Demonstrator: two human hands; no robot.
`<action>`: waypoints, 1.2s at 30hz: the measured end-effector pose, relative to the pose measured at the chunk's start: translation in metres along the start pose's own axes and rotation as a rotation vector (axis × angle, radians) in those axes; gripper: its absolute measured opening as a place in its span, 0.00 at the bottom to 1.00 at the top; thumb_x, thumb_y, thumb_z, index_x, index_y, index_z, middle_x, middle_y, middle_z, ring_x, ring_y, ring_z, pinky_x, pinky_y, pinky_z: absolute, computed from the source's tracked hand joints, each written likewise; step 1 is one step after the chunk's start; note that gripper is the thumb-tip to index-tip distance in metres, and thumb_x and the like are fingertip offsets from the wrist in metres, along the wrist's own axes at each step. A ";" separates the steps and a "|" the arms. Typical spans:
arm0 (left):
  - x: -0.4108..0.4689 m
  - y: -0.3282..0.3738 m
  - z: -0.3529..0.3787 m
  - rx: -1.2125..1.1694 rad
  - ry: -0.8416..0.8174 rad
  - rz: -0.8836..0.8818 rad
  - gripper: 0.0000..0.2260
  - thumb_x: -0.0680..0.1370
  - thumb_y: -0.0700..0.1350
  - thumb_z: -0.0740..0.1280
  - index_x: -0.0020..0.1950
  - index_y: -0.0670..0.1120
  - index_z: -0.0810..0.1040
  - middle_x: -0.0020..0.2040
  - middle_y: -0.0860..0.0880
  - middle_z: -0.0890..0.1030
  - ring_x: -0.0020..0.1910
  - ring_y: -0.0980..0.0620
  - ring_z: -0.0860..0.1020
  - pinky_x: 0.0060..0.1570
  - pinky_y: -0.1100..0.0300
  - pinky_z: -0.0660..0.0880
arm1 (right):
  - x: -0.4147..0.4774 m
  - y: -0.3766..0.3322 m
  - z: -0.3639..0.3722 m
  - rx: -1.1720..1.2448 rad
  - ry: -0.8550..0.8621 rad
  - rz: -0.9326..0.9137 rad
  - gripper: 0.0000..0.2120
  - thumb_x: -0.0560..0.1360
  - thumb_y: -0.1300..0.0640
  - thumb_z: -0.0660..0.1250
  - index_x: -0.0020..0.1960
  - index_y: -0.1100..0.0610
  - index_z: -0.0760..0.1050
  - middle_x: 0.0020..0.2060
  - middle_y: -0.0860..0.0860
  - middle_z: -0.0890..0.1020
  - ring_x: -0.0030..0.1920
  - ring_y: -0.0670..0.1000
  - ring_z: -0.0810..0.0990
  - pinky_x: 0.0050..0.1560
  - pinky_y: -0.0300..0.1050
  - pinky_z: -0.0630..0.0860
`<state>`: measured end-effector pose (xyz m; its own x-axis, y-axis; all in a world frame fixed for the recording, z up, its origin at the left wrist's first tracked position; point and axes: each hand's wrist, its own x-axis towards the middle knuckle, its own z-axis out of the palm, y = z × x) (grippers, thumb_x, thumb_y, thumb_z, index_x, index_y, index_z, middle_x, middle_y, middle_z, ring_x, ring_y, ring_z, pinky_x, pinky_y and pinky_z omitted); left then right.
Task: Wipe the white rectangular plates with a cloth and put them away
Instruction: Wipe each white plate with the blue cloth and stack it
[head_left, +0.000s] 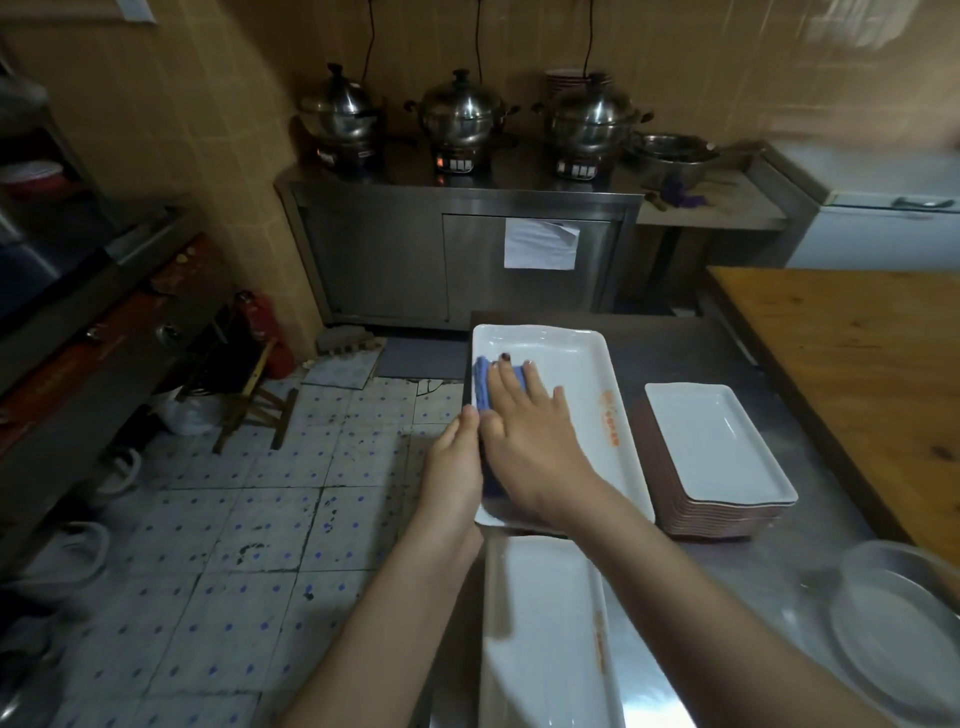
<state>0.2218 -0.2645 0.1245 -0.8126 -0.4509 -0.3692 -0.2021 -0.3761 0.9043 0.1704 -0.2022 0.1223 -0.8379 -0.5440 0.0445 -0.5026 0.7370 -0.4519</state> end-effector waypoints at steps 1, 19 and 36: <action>0.003 0.000 -0.001 -0.038 -0.001 -0.023 0.13 0.81 0.51 0.56 0.51 0.50 0.79 0.48 0.47 0.83 0.47 0.51 0.81 0.50 0.55 0.76 | -0.009 -0.001 0.002 -0.001 -0.019 -0.014 0.26 0.81 0.53 0.43 0.78 0.53 0.41 0.78 0.48 0.43 0.76 0.49 0.38 0.73 0.52 0.37; -0.010 -0.004 0.001 0.106 0.015 0.062 0.12 0.82 0.47 0.56 0.48 0.48 0.77 0.44 0.49 0.83 0.45 0.49 0.82 0.48 0.54 0.78 | -0.014 0.061 -0.012 -0.402 0.133 0.106 0.28 0.81 0.46 0.39 0.78 0.55 0.42 0.78 0.52 0.45 0.77 0.53 0.41 0.73 0.55 0.38; -0.012 -0.005 -0.004 0.185 -0.001 0.093 0.13 0.82 0.49 0.54 0.59 0.47 0.76 0.51 0.47 0.81 0.47 0.50 0.80 0.42 0.60 0.75 | -0.065 0.036 0.015 -0.274 -0.038 -0.089 0.30 0.76 0.40 0.33 0.76 0.48 0.33 0.76 0.47 0.37 0.75 0.50 0.32 0.70 0.49 0.30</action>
<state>0.2346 -0.2600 0.1236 -0.8333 -0.4757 -0.2817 -0.2226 -0.1777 0.9586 0.2094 -0.1462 0.0895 -0.7818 -0.6224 0.0372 -0.6170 0.7637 -0.1896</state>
